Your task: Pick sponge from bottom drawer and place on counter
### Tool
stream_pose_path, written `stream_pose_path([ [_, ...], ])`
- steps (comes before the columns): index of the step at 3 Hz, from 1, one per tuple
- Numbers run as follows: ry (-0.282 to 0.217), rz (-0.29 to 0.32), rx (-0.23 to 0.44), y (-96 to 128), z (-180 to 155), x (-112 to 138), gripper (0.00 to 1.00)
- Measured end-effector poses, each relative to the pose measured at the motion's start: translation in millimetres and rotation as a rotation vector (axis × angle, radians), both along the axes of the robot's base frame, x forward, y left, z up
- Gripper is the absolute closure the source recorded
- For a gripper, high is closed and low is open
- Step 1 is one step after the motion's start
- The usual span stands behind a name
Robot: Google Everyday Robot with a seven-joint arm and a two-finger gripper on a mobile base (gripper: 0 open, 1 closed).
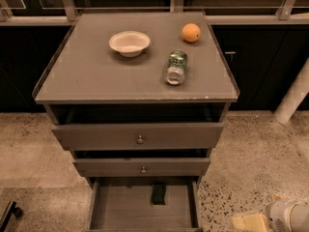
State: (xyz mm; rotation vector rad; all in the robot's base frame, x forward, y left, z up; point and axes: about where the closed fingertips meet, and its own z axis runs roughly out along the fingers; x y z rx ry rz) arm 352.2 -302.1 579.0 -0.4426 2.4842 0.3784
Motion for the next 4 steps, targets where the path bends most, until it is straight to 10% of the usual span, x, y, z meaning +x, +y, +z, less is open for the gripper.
stream_pose_path([
  [4, -0.035, -0.030, 0.286, 79.0, -100.9, 26.5, 0.00],
])
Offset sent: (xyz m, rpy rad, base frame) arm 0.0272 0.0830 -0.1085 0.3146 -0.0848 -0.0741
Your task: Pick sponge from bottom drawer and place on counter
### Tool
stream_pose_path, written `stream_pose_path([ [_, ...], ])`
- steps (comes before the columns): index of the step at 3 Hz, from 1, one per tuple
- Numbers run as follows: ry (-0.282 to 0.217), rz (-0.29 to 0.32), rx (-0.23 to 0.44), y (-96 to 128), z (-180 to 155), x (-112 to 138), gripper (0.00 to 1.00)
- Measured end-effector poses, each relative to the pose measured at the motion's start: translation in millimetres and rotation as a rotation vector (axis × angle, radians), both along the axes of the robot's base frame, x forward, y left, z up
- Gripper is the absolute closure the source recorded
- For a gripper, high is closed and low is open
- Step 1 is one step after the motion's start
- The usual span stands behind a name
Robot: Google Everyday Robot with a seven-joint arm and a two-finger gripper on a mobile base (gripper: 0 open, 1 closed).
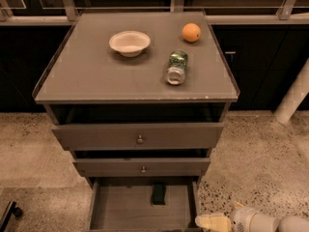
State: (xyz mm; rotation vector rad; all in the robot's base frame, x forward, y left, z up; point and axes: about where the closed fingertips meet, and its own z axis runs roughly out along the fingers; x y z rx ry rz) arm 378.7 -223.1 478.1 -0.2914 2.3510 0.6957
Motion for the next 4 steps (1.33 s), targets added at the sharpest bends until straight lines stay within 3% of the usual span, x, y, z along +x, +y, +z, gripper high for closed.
stream_pose_path([
  [1, 0.002, -0.008, -0.005, 2.1, -8.6, -1.7, 0.00],
  [2, -0.058, 0.005, -0.007, 5.4, -17.4, 3.5, 0.00],
  [3, -0.134, 0.095, 0.018, 39.9, -66.4, 1.3, 0.00],
  [4, -0.135, 0.095, 0.018, 39.7, -66.0, 1.5, 0.00],
])
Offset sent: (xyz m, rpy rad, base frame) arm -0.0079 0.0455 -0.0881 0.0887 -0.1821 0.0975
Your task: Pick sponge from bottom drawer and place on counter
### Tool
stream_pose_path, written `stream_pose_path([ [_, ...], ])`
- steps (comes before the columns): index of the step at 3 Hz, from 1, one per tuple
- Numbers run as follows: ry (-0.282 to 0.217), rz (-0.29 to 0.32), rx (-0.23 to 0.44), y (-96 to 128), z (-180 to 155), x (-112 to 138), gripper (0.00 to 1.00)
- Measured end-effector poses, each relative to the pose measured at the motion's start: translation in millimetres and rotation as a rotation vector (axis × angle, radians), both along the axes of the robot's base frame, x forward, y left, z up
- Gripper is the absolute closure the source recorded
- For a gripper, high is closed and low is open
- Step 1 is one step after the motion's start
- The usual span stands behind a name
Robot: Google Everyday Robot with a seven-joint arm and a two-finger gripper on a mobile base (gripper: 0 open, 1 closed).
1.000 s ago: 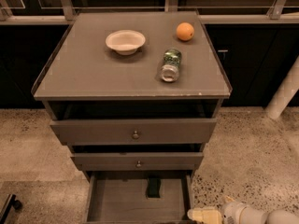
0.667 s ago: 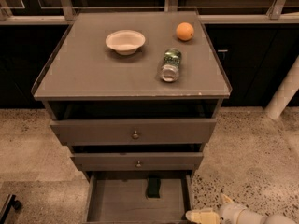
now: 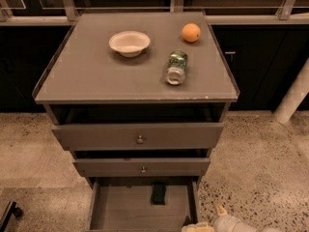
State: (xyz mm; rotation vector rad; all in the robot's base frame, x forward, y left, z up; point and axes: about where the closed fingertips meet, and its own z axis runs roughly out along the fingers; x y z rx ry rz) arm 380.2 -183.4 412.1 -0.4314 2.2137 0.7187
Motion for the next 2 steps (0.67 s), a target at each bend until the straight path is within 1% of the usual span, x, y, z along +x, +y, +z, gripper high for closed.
stream_pose_path([
  [1, -0.022, -0.050, 0.004, 2.5, -9.3, -2.2, 0.00],
  [2, -0.097, -0.057, 0.017, 17.4, -29.9, 6.9, 0.00],
])
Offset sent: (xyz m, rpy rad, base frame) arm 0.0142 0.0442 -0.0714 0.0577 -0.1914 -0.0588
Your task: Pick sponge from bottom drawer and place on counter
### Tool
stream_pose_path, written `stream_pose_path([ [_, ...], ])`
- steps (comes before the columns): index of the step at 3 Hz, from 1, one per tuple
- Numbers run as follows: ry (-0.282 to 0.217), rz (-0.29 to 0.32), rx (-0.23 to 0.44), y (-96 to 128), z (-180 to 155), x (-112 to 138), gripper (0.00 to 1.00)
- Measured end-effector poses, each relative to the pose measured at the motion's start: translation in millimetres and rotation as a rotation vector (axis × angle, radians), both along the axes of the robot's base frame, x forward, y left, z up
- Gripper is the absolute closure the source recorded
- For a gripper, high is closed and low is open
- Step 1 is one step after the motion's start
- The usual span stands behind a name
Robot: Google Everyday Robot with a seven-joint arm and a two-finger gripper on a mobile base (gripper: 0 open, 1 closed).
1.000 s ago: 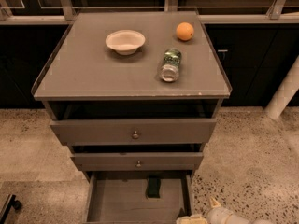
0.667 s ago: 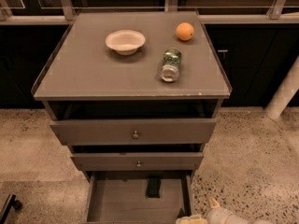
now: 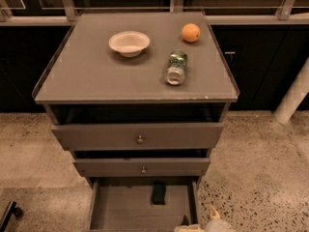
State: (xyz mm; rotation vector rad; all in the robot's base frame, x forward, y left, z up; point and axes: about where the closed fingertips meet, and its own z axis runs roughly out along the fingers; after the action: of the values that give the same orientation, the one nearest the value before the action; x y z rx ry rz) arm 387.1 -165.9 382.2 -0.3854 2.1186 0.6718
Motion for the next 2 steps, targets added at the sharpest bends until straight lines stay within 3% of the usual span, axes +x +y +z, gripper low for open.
stream_pose_path([
  [1, -0.033, 0.007, 0.054, 23.6, -34.5, 11.5, 0.00],
  [2, -0.033, 0.007, 0.053, 23.8, -34.8, 11.5, 0.00],
])
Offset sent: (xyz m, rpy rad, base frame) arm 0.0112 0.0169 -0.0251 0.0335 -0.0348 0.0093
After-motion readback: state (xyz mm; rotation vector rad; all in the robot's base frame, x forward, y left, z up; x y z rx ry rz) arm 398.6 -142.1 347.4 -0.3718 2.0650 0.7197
